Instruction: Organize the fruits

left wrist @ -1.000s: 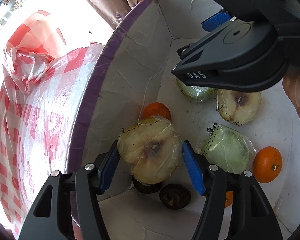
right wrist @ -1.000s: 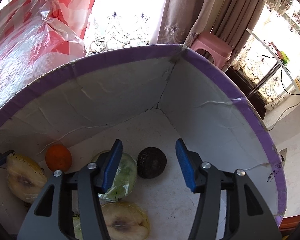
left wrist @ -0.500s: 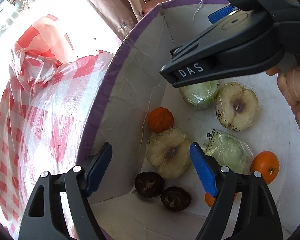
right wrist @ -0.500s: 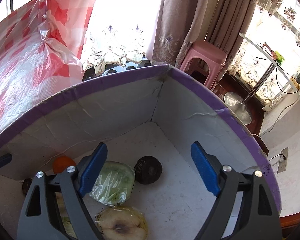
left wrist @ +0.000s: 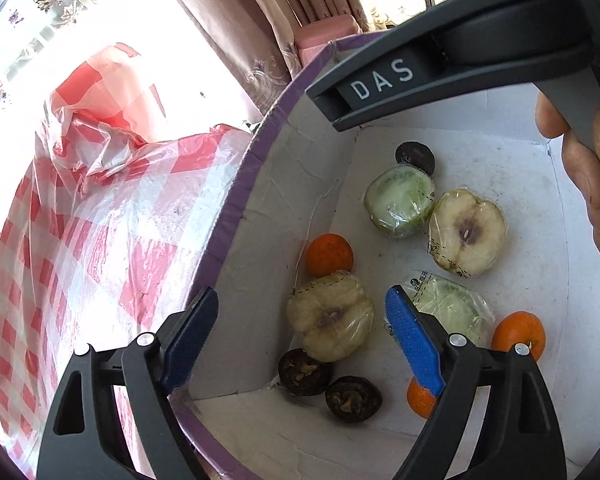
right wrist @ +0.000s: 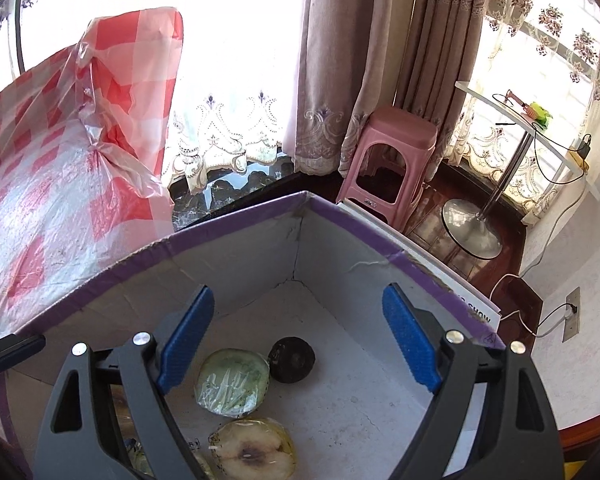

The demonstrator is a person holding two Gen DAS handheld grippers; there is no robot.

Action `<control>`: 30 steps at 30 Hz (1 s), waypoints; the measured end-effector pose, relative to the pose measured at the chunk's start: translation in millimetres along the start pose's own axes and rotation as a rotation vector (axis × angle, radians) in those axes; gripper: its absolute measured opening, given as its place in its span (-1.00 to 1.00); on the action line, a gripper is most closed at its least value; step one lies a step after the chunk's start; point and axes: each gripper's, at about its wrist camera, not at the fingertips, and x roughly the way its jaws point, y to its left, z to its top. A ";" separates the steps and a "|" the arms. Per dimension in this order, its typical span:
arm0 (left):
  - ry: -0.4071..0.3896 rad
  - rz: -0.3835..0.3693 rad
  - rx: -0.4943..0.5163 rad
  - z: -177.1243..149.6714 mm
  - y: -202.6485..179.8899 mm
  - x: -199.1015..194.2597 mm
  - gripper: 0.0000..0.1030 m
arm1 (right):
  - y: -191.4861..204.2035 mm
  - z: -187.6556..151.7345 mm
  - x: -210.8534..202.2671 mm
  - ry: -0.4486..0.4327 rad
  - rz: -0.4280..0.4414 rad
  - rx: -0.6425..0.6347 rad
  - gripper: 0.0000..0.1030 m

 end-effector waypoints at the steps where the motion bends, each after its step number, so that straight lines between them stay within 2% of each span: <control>1: -0.011 0.000 -0.011 -0.8 1.8 -3.9 0.63 | -0.1 1.8 -4.5 -0.008 0.005 0.004 0.67; 10: -0.101 -0.028 -0.151 -15.5 22.1 -46.1 0.63 | -0.7 1.6 -65.4 -0.082 -0.003 0.007 0.67; 16: -0.145 -0.149 -0.360 -41.9 38.5 -73.5 0.63 | -2.8 -15.8 -106.0 -0.091 -0.044 0.004 0.67; 20: -0.162 -0.236 -0.489 -63.8 35.9 -85.5 0.63 | -5.5 -33.0 -129.4 -0.085 -0.033 0.017 0.67; 25: -0.162 -0.243 -0.513 -79.0 18.5 -92.1 0.63 | -5.1 -64.7 -153.7 -0.075 -0.019 0.013 0.67; 30: -0.166 -0.213 -0.502 -82.9 11.9 -93.2 0.65 | -9.6 -89.6 -153.1 -0.038 -0.042 0.012 0.67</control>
